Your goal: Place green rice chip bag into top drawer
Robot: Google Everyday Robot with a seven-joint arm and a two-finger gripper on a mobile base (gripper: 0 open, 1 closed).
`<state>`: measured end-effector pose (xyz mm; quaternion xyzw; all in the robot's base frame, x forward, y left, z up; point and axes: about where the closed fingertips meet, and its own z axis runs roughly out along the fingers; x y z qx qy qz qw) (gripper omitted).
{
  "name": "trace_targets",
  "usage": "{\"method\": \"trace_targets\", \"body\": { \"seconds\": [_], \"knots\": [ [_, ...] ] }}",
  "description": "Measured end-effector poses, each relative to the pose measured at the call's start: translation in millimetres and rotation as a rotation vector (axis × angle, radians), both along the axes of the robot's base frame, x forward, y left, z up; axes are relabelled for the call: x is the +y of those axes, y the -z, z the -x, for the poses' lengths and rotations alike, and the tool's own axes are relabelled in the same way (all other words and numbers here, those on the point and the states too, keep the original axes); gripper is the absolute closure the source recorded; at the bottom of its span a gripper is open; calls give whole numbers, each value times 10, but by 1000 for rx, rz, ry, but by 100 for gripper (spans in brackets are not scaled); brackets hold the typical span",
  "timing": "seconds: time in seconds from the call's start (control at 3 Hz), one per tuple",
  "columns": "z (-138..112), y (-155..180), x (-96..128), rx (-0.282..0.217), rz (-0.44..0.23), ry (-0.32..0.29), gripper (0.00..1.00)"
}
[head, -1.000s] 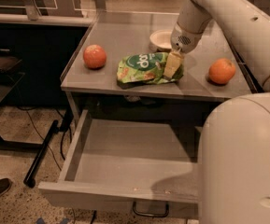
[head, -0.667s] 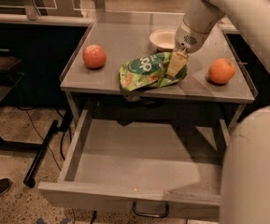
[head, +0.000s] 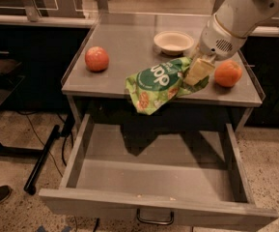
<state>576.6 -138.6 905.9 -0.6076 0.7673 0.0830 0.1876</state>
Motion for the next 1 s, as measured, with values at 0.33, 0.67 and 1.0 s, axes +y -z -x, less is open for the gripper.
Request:
{"method": "trace_targets", "body": {
  "seconds": [0.33, 0.67, 1.0],
  "knots": [
    [811, -8, -1, 8, -39, -23, 100],
    [775, 10, -14, 9, -29, -15, 100],
    [738, 267, -10, 57, -28, 39, 100]
  ]
}}
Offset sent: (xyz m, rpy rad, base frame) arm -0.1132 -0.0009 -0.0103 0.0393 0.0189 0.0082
